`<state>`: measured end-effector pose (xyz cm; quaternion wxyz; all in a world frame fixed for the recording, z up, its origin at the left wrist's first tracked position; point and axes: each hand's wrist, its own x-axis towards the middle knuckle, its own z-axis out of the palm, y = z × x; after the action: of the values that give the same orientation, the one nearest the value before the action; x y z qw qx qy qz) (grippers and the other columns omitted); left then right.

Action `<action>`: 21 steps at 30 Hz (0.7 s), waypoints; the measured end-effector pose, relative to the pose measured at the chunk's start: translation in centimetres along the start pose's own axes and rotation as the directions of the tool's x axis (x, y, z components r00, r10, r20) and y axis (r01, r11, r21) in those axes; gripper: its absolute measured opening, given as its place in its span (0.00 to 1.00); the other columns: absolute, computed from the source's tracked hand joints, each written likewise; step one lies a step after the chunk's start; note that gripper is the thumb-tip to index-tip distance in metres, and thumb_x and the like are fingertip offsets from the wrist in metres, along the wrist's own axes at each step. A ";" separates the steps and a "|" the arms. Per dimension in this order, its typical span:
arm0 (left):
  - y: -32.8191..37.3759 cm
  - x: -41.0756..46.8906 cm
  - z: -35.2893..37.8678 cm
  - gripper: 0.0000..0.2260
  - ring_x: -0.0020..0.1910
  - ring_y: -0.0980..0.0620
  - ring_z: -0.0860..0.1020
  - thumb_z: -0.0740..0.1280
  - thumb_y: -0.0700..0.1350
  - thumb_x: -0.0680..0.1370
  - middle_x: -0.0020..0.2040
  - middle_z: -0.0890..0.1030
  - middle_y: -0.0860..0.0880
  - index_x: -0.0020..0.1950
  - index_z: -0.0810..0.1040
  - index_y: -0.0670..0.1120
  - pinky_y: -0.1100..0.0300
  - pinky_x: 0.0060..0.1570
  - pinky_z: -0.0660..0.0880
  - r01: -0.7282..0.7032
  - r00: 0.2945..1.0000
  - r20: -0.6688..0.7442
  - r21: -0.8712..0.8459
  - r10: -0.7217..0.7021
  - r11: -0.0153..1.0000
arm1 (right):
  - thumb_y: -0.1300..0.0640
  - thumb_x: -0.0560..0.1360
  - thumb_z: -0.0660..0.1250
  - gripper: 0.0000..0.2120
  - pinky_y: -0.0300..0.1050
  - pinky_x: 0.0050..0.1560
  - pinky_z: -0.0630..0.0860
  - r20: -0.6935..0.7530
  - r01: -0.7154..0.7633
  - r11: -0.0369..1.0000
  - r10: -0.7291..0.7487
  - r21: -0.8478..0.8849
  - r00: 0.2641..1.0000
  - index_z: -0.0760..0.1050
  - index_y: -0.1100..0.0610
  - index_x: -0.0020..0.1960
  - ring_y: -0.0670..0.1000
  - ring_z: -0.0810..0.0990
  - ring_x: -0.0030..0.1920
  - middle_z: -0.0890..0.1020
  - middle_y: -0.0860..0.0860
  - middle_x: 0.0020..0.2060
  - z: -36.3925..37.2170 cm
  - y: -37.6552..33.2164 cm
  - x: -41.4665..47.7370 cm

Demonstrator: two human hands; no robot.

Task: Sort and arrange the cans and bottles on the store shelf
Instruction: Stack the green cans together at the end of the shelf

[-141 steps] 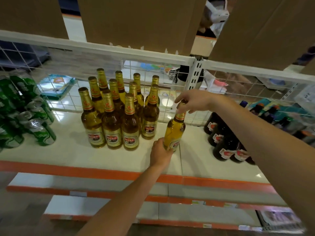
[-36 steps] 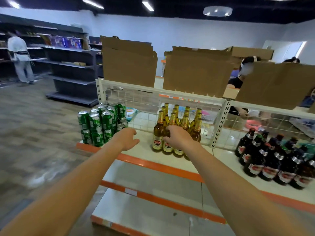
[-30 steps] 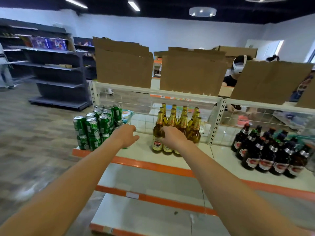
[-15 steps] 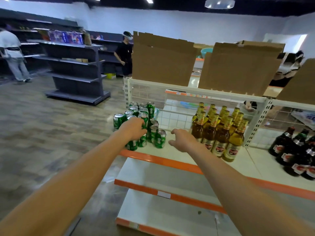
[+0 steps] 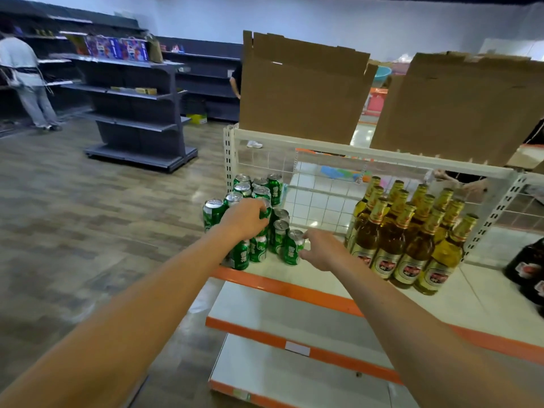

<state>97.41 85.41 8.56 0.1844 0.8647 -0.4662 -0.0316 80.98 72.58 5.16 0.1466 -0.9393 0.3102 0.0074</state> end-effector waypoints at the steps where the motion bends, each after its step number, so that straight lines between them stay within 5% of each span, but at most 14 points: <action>1: -0.1 0.9 0.2 0.18 0.59 0.45 0.78 0.67 0.49 0.79 0.64 0.78 0.44 0.68 0.76 0.45 0.49 0.58 0.76 0.007 1.000 0.000 0.011 -0.007 1.000 | 0.51 0.79 0.64 0.24 0.50 0.60 0.73 -0.002 0.006 1.000 -0.006 0.002 1.000 0.67 0.55 0.73 0.56 0.74 0.65 0.73 0.54 0.69 0.1 0.3 0.9; 6: -1.2 5.8 1.6 0.21 0.66 0.44 0.73 0.68 0.49 0.78 0.68 0.74 0.44 0.71 0.72 0.46 0.50 0.61 0.73 0.083 0.996 0.009 0.073 -0.084 0.994 | 0.51 0.80 0.63 0.23 0.50 0.56 0.73 0.004 0.030 0.999 -0.030 0.032 1.000 0.68 0.57 0.73 0.56 0.75 0.64 0.75 0.55 0.67 0.3 1.7 5.9; 12: -2.6 10.3 3.3 0.29 0.63 0.42 0.75 0.73 0.53 0.74 0.65 0.75 0.43 0.71 0.70 0.45 0.48 0.58 0.75 0.143 0.987 0.062 0.117 -0.151 0.983 | 0.51 0.79 0.64 0.23 0.49 0.53 0.73 0.017 0.026 0.998 -0.027 0.057 0.999 0.69 0.56 0.71 0.56 0.76 0.61 0.77 0.55 0.64 1.2 2.0 10.7; 19: -4.0 13.3 5.2 0.33 0.60 0.41 0.77 0.73 0.59 0.71 0.63 0.76 0.43 0.71 0.68 0.47 0.45 0.56 0.77 0.089 0.987 0.121 0.155 -0.109 0.984 | 0.53 0.78 0.66 0.19 0.50 0.56 0.75 -0.014 0.042 0.989 -0.040 0.140 0.999 0.72 0.54 0.68 0.56 0.78 0.59 0.78 0.54 0.62 3.1 0.9 13.7; 21: -4.4 13.3 5.8 0.33 0.61 0.42 0.76 0.73 0.59 0.72 0.63 0.77 0.43 0.71 0.68 0.46 0.46 0.62 0.73 0.052 0.993 0.094 0.179 -0.070 0.983 | 0.54 0.78 0.66 0.18 0.51 0.56 0.76 -0.026 0.034 0.986 -0.031 0.163 0.999 0.73 0.55 0.67 0.56 0.78 0.59 0.79 0.54 0.62 3.8 0.0 14.1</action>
<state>107.10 75.06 3.22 0.0828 0.8889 -0.4489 -0.0391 92.62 65.47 0.04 0.2197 -0.9290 0.2961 -0.0315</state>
